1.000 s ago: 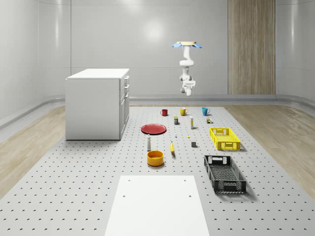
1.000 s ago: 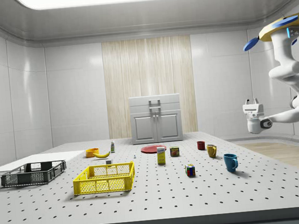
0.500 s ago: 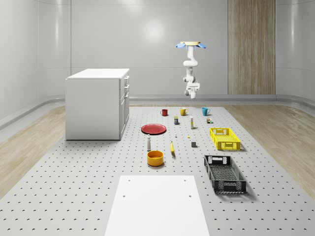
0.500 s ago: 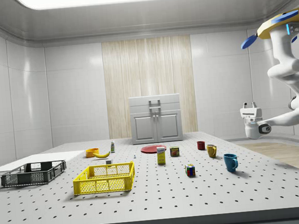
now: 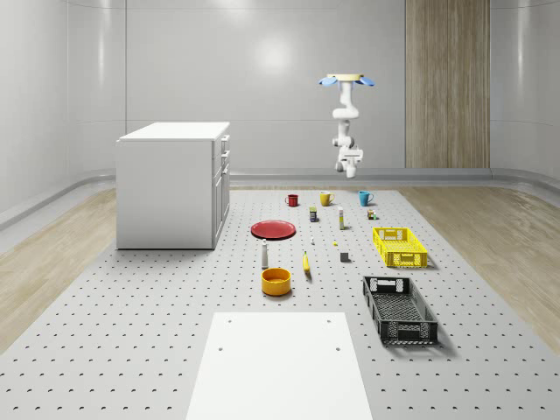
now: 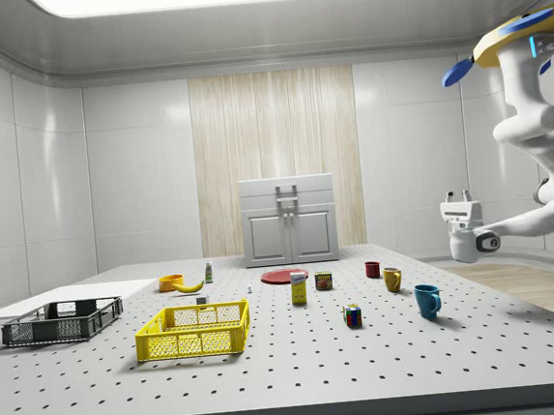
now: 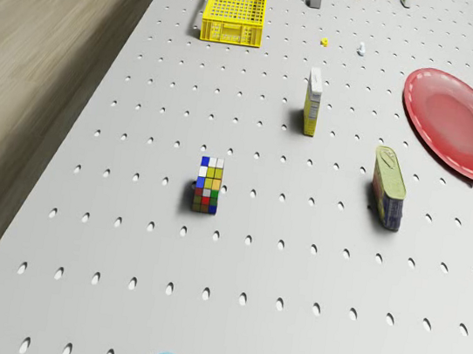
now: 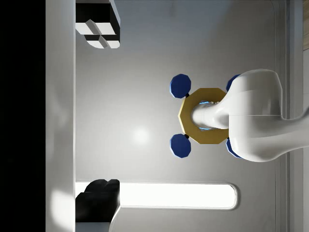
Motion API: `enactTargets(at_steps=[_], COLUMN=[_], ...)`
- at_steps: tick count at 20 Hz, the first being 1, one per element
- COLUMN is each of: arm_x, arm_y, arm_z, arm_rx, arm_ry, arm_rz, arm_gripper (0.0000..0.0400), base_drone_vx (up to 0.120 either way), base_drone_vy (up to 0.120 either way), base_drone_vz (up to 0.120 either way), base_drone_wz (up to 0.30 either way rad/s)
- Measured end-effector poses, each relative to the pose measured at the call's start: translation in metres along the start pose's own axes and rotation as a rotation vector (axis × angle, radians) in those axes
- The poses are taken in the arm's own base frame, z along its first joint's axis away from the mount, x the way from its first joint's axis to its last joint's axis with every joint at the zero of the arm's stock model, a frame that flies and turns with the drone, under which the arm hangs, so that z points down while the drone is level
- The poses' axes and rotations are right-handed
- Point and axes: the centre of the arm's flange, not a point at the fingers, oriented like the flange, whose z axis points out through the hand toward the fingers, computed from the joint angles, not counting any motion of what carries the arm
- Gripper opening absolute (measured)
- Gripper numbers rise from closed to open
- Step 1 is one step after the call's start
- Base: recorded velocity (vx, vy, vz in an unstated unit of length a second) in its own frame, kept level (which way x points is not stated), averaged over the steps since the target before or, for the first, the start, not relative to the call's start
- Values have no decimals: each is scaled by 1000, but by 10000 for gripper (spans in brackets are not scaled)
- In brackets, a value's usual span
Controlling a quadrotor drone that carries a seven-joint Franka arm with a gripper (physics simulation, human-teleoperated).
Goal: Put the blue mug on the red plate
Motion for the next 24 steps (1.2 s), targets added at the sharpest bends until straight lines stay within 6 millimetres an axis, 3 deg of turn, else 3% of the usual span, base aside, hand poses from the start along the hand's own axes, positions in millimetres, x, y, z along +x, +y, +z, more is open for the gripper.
enactTargets(at_steps=[4, 20, 24], arm_x=[0, -2, -4], arm_y=[0, 0, -1], arm_z=[0, 0, 0], arm_rx=[2, -1, -10], arm_ry=[3, 22, 36], arm_rz=[0, 0, 0], arm_gripper=[400, 400, 400], base_drone_vx=[120, 120, 30], base_drone_vy=[100, 0, 0], base_drone_vz=[0, 0, 0], base_drone_wz=[0, 0, 0])
